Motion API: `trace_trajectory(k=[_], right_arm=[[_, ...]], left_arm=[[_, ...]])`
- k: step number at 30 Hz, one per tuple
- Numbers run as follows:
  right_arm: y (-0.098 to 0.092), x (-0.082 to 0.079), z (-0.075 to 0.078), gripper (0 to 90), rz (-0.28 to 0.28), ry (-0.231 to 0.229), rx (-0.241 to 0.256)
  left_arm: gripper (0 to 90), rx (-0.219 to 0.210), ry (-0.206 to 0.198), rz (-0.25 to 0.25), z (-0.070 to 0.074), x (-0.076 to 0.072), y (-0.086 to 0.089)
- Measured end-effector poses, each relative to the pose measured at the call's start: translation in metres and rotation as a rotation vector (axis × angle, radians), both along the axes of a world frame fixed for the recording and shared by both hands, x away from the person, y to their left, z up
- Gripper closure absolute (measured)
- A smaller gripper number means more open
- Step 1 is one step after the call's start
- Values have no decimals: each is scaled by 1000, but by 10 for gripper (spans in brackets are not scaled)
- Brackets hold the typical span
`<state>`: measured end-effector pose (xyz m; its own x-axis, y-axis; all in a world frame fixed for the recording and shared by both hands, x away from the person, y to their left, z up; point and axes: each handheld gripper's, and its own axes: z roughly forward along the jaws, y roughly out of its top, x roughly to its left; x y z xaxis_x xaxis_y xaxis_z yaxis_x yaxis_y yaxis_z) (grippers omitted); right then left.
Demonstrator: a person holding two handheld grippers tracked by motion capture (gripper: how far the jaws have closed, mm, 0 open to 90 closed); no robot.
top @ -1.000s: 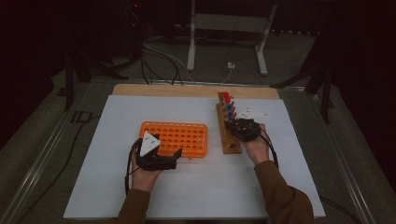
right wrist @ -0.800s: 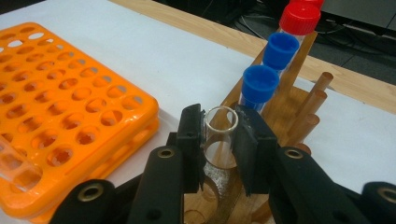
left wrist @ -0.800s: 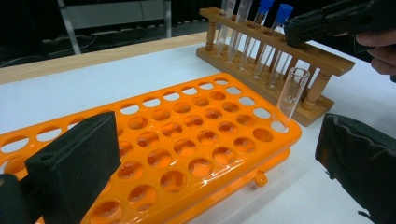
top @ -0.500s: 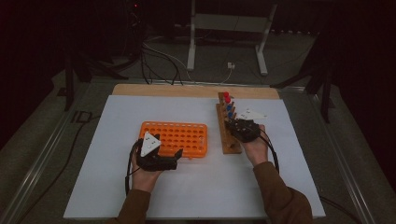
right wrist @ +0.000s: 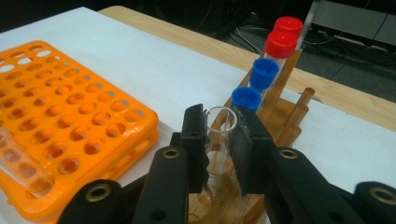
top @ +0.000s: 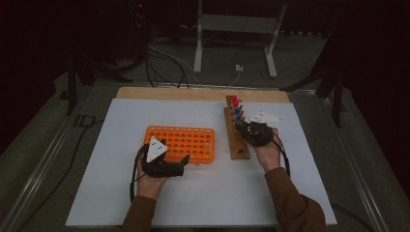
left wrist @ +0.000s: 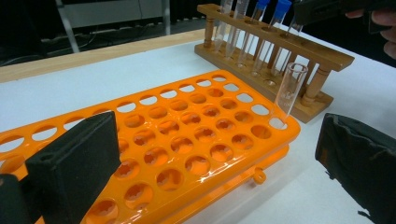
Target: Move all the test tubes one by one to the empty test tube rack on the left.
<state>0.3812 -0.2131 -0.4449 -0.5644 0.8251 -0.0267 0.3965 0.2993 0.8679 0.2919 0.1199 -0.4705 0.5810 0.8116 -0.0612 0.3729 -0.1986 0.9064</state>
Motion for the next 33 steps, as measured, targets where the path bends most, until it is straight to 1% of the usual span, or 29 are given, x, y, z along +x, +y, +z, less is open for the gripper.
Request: trace_trajectory(k=[6,8,16,20,25,28,33], right_arm=[[-2,-3,9,762,3,-19,5],[-2,-4,13,763,6,-26,10],[0,-5,34,762,23,-54,10],[-1,-6,38,762,27,-61,17],[-2,-8,42,762,37,-71,24],[-1,-9,45,762,49,-67,35],[4,-11,46,762,73,-63,29]], left_arm=[[5,-1,3,1,0,0,-1],[5,-9,6,2,1,1,-1],[6,-14,1,1,10,4,-4],[6,-7,-9,0,16,7,-5],[5,-5,-15,4,19,11,-9],[5,-6,-26,6,21,14,-10],[5,-2,-40,-4,23,20,-16]])
